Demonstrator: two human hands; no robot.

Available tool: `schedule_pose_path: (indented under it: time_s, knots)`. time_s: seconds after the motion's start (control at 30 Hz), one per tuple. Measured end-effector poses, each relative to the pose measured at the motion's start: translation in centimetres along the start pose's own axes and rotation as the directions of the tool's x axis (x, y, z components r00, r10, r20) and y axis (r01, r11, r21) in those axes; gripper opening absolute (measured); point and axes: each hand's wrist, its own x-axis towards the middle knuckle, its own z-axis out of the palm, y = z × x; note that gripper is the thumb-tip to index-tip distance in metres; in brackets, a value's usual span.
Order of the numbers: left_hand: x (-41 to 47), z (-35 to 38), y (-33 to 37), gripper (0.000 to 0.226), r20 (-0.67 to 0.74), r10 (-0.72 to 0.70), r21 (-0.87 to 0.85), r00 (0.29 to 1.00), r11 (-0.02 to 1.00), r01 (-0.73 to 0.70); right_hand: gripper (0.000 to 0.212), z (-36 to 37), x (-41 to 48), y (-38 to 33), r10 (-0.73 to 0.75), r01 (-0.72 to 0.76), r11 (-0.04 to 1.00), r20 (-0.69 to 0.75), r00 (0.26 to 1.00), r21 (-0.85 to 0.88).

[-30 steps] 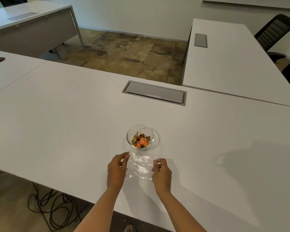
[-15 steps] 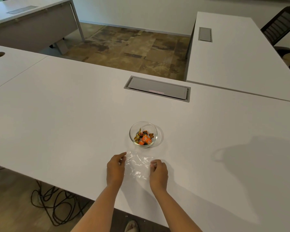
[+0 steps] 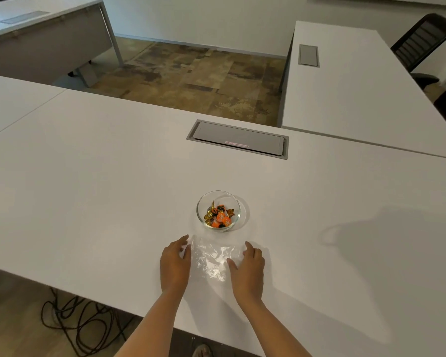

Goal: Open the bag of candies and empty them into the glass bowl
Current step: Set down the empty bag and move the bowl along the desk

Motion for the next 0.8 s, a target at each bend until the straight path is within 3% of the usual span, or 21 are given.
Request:
schedule_pose_path:
  time_s: [0.1,0.17,0.27,0.43,0.6,0.8]
  knots:
    - [0.9,-0.1,0.7,0.031,-0.030,0.014,-0.041,0.999,0.999,-0.015,0.066,-1.0,1.3,-0.3,-0.092,0.096,0.994,-0.072,0.993,0.049]
    - [2.1,-0.1,1.8,0.031,-0.027,0.020,-0.106,0.999,0.994,-0.022,0.073,-1.7,2.8,-0.8,-0.161,0.165,0.977,-0.042,0.986,0.134]
    - [3.8,0.5,3.9,0.034,0.020,0.029,-0.194,0.999,0.981,-0.025,0.092,-2.1,5.2,-1.9,-0.184,0.149,0.953,0.112,0.977,0.263]
    - [5.7,2.0,5.9,0.044,0.140,0.019,-0.244,0.990,0.970,0.016,0.116,-1.7,7.8,-3.0,-0.186,0.090,0.956,0.338,0.922,0.280]
    - [6.5,3.3,6.3,0.045,0.197,0.005,-0.228,0.980,0.973,0.041,0.106,-1.3,8.4,-3.5,-0.256,0.096,0.893,0.320,0.912,0.440]
    - [7.0,3.8,6.7,0.041,0.189,-0.091,-0.316,0.978,0.937,0.148,0.102,-1.0,8.8,-3.8,-0.219,0.027,0.869,0.334,0.917,0.494]
